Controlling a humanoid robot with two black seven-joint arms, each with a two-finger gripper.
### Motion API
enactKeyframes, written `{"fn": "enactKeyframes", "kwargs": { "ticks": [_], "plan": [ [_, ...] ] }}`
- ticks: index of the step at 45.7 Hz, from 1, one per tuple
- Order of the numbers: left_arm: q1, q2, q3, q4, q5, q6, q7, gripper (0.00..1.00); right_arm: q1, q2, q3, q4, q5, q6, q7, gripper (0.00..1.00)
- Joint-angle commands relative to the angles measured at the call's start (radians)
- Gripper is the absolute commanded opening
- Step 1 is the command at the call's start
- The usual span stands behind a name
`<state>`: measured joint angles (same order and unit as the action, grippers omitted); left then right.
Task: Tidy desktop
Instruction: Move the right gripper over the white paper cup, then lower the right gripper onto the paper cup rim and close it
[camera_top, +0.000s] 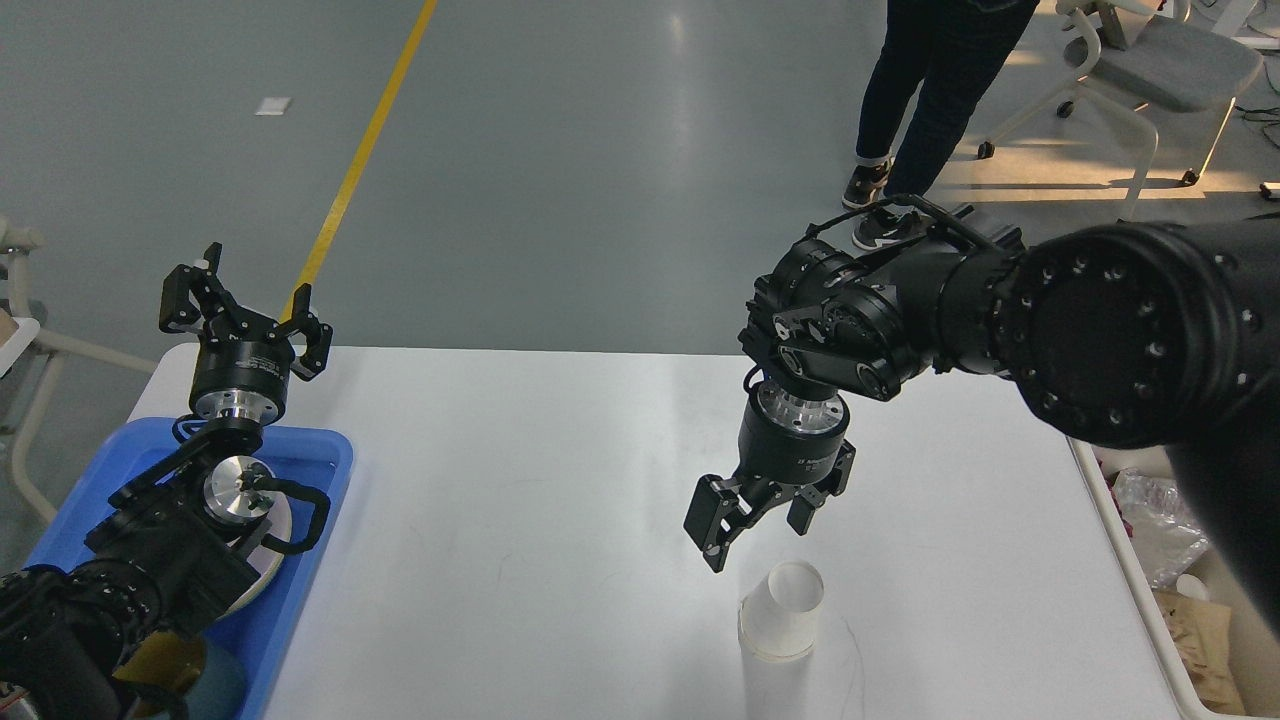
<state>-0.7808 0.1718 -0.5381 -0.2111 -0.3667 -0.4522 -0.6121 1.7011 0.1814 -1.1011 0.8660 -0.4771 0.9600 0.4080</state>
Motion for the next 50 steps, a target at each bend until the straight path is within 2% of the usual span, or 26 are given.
{"fn": "enactKeyframes", "kwargs": {
  "ticks": [1, 50],
  "plan": [
    [0.0, 0.0, 0.001, 0.001, 0.0, 0.0, 0.0, 0.96, -0.031, -0.01, -0.029, -0.005, 0.0, 0.0, -0.001, 1.0],
    [0.0, 0.0, 0.001, -0.001, 0.0, 0.0, 0.0, 0.96, -0.139, -0.022, -0.029, -0.047, 0.017, -0.004, -0.002, 1.0]
  ]
}}
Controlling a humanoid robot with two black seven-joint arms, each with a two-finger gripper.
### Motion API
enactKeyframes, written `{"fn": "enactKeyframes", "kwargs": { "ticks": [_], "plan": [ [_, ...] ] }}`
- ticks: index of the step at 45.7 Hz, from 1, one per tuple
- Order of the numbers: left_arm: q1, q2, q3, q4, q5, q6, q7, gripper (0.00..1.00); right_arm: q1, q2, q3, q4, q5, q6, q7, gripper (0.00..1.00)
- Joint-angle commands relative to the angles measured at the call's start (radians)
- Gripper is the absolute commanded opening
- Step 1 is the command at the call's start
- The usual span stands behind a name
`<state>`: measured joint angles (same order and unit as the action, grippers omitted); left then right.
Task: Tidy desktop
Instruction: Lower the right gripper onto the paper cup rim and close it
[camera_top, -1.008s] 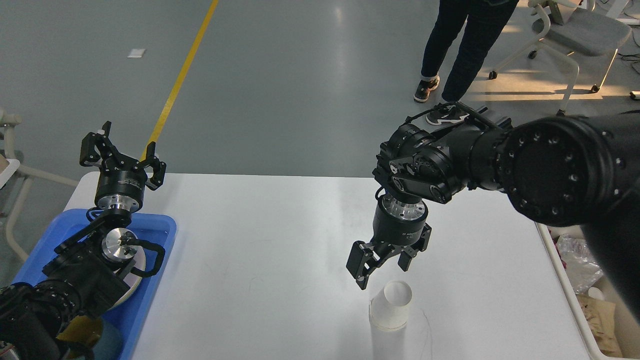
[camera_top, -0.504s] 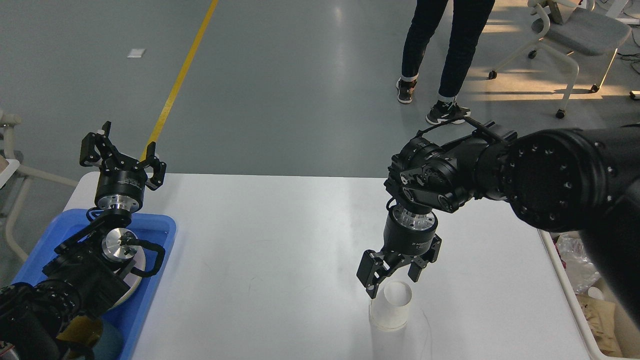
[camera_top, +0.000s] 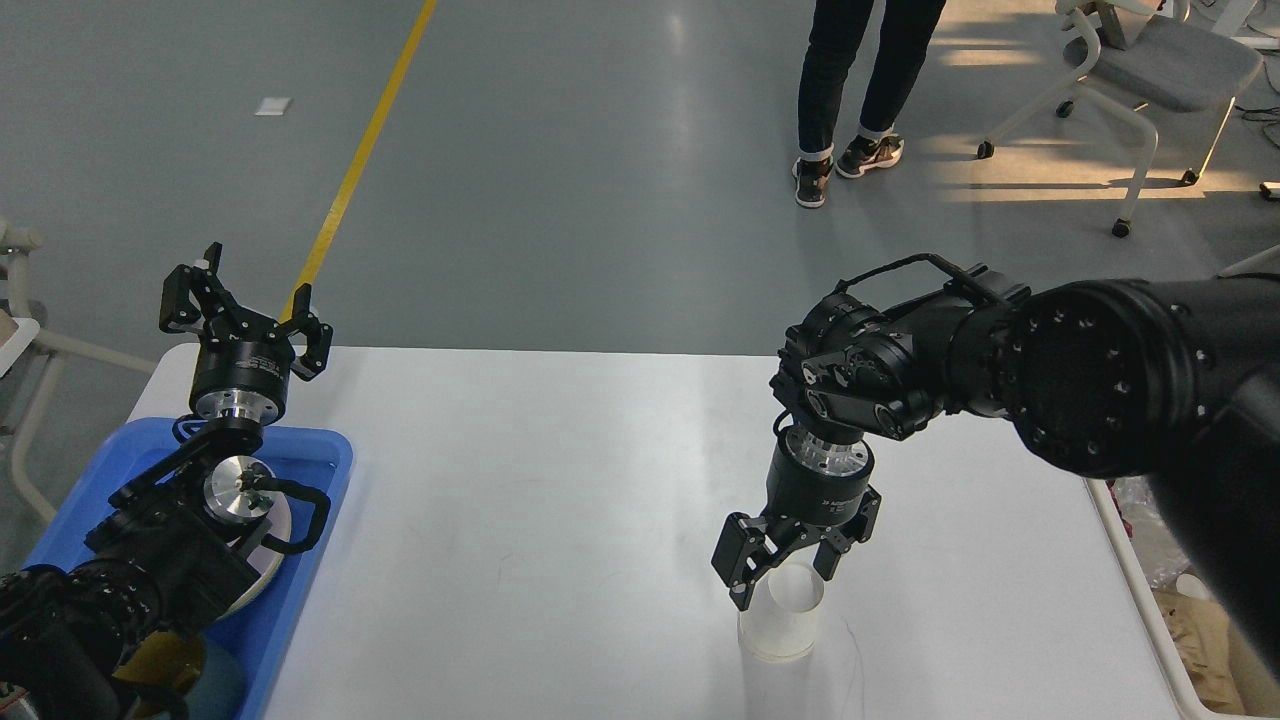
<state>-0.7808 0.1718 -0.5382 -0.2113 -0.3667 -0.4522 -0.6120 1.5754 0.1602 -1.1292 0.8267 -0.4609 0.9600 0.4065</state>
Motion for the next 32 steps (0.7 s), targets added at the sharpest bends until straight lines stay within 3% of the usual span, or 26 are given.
{"fn": "enactKeyframes", "kwargs": {
  "ticks": [1, 32],
  "plan": [
    [0.0, 0.0, 0.0, 0.001, 0.0, 0.0, 0.0, 0.96, -0.015, -0.001, -0.001, -0.012, 0.001, -0.009, 0.0, 1.0],
    [0.0, 0.0, 0.0, 0.001, 0.0, 0.0, 0.0, 0.97, -0.074, -0.028, -0.003, -0.083, -0.002, -0.026, 0.002, 1.0]
  ]
}}
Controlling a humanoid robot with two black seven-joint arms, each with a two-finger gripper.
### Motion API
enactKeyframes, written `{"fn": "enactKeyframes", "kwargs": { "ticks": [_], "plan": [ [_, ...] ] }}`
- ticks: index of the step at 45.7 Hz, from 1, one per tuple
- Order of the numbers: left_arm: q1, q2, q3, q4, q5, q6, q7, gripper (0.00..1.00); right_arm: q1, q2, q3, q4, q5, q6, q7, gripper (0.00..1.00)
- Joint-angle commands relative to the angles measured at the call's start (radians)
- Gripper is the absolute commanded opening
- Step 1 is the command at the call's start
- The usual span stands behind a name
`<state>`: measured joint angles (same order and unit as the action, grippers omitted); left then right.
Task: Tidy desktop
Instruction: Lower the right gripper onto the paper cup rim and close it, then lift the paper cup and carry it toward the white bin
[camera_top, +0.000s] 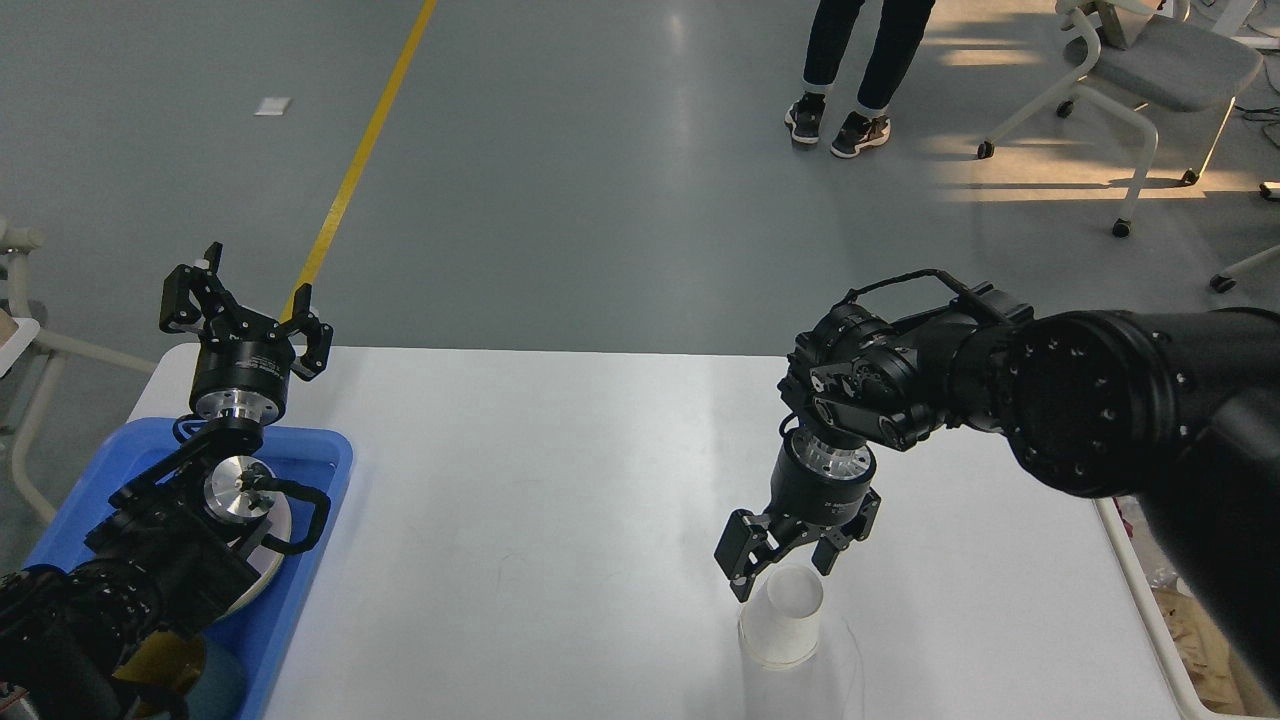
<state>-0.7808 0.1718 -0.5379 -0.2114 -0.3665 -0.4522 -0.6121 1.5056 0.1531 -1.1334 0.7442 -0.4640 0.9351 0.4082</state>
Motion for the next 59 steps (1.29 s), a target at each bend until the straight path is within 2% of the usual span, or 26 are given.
{"fn": "enactKeyframes", "kwargs": {
  "ticks": [1, 23, 26, 31, 33, 35, 40, 43, 49, 53, 59],
  "plan": [
    [0.0, 0.0, 0.001, 0.0, 0.0, 0.0, 0.0, 0.97, -0.005, -0.023, 0.001, 0.0, 0.001, -0.002, 0.0, 1.0],
    [0.0, 0.0, 0.0, 0.001, 0.0, 0.0, 0.0, 0.96, -0.018, -0.023, 0.004, 0.004, 0.004, -0.002, 0.0, 1.0],
    [0.0, 0.0, 0.0, 0.001, 0.0, 0.001, 0.0, 0.96, -0.016, -0.023, 0.009, 0.004, 0.005, -0.002, 0.0, 0.96],
    [0.0, 0.0, 0.0, 0.0, 0.0, 0.0, 0.0, 0.97, -0.018, -0.024, 0.009, 0.006, 0.005, -0.004, 0.0, 0.86],
    [0.0, 0.0, 0.0, 0.0, 0.0, 0.0, 0.0, 0.96, -0.018, -0.029, 0.006, 0.009, 0.005, -0.004, 0.0, 0.75],
    [0.0, 0.0, 0.0, 0.0, 0.0, 0.0, 0.0, 0.96, -0.019, -0.033, 0.006, 0.012, 0.005, -0.005, 0.0, 0.68],
    [0.0, 0.0, 0.0, 0.001, 0.0, 0.0, 0.0, 0.96, -0.018, -0.037, 0.006, 0.018, 0.005, -0.005, 0.0, 0.63],
    [0.0, 0.0, 0.0, 0.001, 0.0, 0.0, 0.0, 0.96, -0.016, -0.038, 0.006, 0.018, 0.005, -0.001, 0.0, 0.5],
    [0.0, 0.0, 0.0, 0.0, 0.0, 0.001, 0.0, 0.96, -0.012, -0.043, 0.009, 0.018, 0.005, -0.001, 0.0, 0.32],
    [0.0, 0.0, 0.0, 0.0, 0.0, 0.0, 0.0, 0.97, -0.007, -0.046, 0.01, 0.018, 0.005, -0.001, 0.0, 0.16],
    [0.0, 0.0, 0.0, 0.0, 0.001, 0.0, 0.0, 0.97, 0.001, -0.047, 0.012, 0.018, 0.005, 0.001, 0.0, 0.0]
  ]
}}
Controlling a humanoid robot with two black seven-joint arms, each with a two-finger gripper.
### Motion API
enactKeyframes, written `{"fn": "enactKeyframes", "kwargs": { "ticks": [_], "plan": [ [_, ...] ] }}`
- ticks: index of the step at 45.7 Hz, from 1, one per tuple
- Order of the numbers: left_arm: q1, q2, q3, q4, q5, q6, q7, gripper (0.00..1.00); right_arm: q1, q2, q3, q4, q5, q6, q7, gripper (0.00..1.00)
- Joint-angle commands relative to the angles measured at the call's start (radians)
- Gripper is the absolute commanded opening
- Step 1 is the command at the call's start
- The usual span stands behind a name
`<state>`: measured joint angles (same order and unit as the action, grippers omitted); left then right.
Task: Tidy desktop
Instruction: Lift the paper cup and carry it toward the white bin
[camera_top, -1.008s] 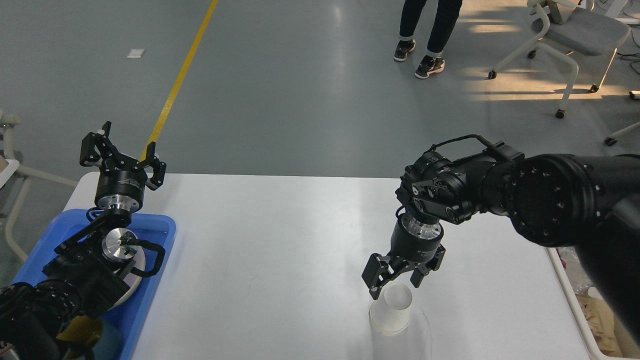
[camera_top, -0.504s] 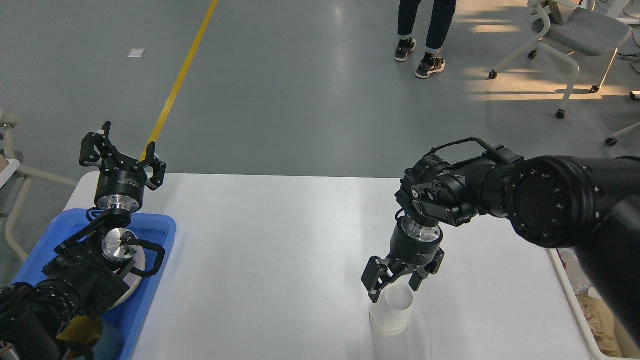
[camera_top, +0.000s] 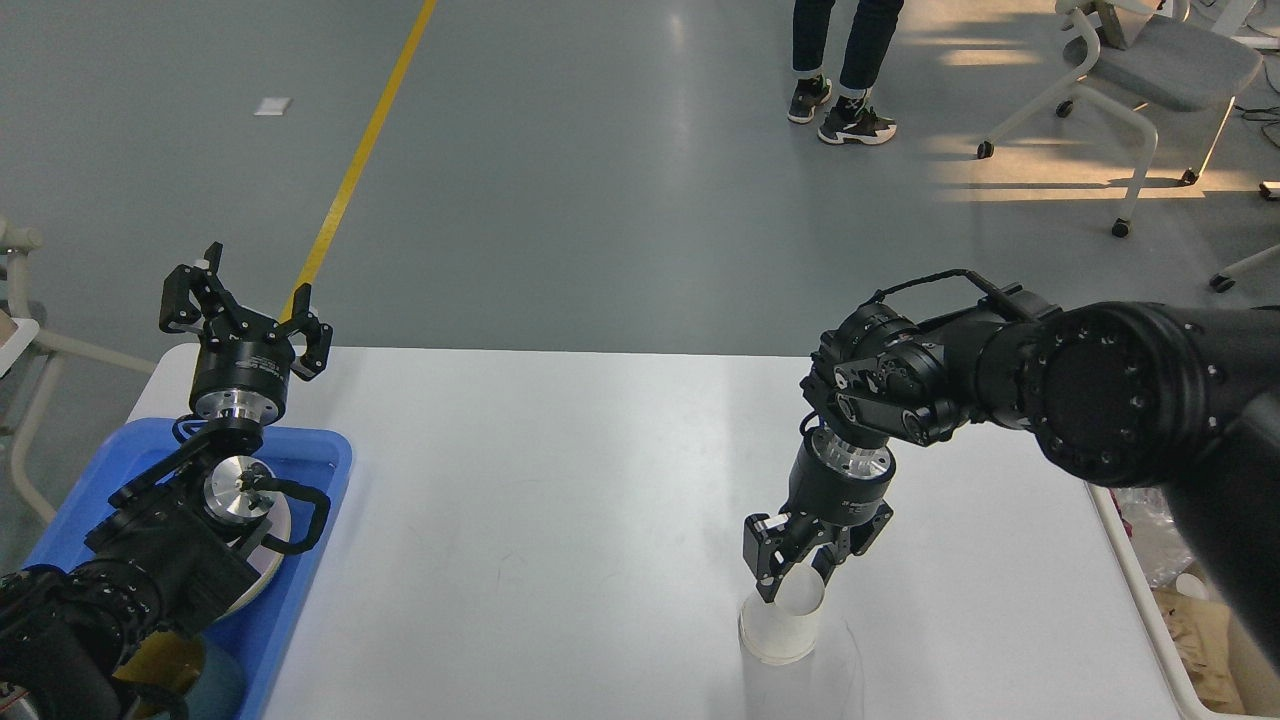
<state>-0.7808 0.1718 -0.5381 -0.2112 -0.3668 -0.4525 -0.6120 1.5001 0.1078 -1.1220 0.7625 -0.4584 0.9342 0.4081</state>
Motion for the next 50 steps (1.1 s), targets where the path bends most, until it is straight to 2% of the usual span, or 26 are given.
{"fn": "enactKeyframes", "kwargs": {
  "ticks": [1, 16, 30, 50],
  "plan": [
    [0.0, 0.0, 0.0, 0.0, 0.0, 0.0, 0.0, 0.96, 0.008, -0.002, 0.001, -0.002, 0.0, 0.002, 0.0, 0.0],
    [0.0, 0.0, 0.0, 0.0, 0.0, 0.0, 0.0, 0.97, 0.129, -0.062, -0.013, -0.006, 0.032, 0.023, 0.009, 0.0],
    [0.0, 0.0, 0.0, 0.0, 0.0, 0.0, 0.0, 0.96, 0.371, -0.183, -0.018, -0.005, 0.179, 0.026, 0.012, 0.0],
    [0.0, 0.0, 0.001, 0.001, 0.0, 0.001, 0.0, 0.96, 0.722, -0.266, -0.278, -0.005, 0.176, 0.026, 0.006, 0.0]
  ]
}}
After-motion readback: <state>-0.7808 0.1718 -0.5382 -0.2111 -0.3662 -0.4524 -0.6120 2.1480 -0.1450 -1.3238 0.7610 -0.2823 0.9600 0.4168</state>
